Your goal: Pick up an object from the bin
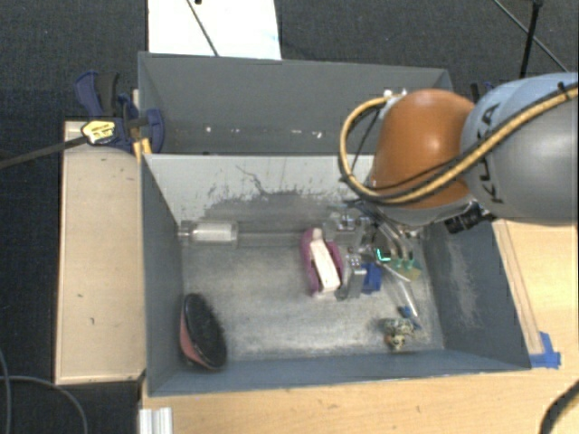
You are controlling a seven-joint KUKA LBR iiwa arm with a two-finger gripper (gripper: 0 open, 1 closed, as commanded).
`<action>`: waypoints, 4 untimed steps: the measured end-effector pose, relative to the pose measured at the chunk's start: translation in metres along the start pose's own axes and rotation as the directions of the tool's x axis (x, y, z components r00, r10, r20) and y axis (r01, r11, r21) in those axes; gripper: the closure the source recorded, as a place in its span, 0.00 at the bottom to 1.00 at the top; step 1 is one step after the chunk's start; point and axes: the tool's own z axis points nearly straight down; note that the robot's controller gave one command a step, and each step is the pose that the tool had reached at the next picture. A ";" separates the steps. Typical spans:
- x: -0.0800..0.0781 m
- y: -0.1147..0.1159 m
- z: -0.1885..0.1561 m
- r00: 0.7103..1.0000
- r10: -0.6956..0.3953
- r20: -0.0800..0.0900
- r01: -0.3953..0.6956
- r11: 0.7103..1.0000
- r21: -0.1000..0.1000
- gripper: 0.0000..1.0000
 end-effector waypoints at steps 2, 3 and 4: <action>-0.018 -0.065 0.099 0.997 -0.081 0.007 0.081 0.997 0.001 1.00; -0.018 -0.064 0.099 0.997 -0.079 0.007 0.079 0.997 0.000 0.00; -0.019 -0.149 0.099 0.989 -0.150 0.011 0.149 0.989 0.006 0.00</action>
Offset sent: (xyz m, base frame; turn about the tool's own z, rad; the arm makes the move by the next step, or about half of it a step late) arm 0.0174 -0.0643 -0.0998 -0.0845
